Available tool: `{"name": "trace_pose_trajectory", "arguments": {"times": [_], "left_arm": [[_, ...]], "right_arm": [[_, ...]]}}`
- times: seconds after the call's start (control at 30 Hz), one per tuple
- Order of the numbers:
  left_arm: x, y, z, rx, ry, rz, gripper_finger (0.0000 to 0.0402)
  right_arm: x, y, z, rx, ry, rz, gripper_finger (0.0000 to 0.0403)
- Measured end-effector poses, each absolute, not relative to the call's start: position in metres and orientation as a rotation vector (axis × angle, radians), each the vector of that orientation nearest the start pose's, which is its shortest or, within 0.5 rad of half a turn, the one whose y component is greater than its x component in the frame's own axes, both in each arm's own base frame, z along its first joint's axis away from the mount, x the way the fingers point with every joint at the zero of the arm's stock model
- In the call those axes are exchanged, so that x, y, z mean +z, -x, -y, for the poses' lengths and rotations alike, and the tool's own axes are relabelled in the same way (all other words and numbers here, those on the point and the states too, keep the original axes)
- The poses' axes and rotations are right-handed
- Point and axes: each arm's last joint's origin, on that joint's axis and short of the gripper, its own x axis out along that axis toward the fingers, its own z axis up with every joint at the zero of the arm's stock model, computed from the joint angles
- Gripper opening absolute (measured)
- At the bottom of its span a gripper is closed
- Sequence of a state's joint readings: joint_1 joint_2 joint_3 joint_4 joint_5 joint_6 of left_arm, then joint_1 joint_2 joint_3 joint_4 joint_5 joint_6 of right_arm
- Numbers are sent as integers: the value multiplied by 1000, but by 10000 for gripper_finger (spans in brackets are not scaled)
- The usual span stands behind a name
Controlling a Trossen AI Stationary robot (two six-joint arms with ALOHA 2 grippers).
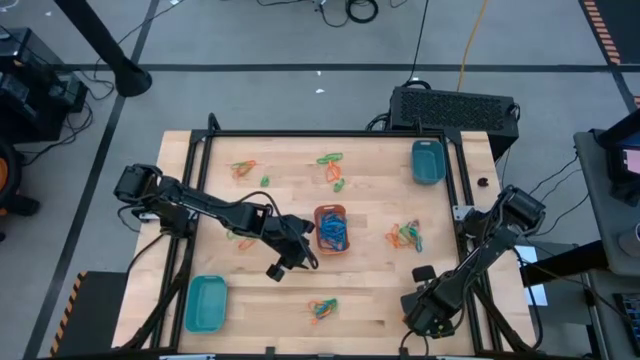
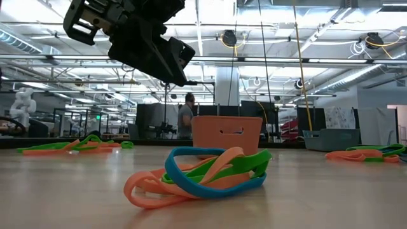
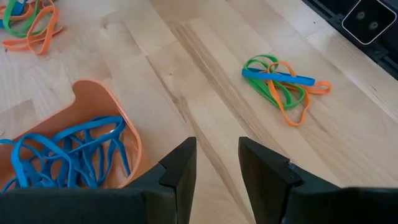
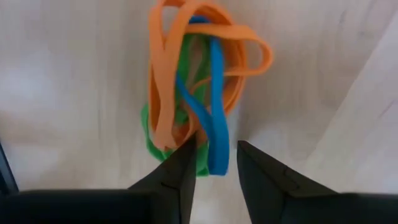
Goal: Sort rubber bands into baskets
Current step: Put the blue rubber band into the orange bin
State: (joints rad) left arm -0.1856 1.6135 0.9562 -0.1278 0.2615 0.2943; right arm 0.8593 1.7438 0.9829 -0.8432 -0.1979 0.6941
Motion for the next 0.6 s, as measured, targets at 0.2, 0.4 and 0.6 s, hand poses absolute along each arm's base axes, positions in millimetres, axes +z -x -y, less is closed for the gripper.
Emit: {"name": "trace_pose_trajectory", "arguments": {"times": [0.2,0.4,0.6], "left_arm": [[197,-323,68,-537,-244,-722,128],[199,-324,68,-535,-246,-704,128],[199,-324,68,-535,-246,-705,128]], "right_arm": [[147,-177,-215,241,12,-1761,40],[158,-178,-210,242,-28,-1738,9],[170,-179,-201,185,-52,-1763,3]]}}
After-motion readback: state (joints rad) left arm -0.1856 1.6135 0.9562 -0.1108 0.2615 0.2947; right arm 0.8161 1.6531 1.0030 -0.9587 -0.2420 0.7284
